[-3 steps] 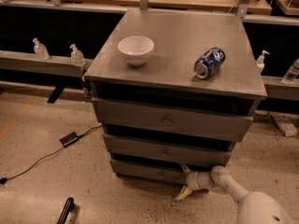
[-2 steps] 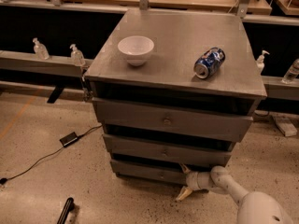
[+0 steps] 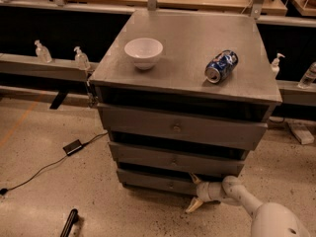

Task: Open bottom drawer

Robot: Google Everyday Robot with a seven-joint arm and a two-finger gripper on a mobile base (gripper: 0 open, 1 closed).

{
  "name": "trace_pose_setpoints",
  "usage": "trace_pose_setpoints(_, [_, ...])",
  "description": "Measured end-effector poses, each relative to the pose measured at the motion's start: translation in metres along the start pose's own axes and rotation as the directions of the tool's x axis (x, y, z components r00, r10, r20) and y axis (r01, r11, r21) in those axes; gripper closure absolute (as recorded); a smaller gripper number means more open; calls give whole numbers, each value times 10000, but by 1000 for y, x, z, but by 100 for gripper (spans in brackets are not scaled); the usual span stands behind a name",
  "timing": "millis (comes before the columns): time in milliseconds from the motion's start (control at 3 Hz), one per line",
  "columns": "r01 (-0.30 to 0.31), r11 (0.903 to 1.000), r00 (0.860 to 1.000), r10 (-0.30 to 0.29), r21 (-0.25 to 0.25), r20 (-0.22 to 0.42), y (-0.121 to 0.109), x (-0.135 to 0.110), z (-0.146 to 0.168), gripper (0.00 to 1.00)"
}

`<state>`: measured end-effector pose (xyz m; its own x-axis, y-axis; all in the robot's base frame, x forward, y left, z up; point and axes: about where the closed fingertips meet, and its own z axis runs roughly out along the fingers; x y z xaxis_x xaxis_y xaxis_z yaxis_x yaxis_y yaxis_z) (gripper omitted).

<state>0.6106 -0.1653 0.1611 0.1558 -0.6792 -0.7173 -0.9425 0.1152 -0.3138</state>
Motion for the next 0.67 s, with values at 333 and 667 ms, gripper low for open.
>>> trace_pose_setpoints(333, [0,10000,10000,0,0,0,0,0,0,0])
trace_pose_setpoints(667, [-1,10000,10000,1,0,0,0,0,0,0])
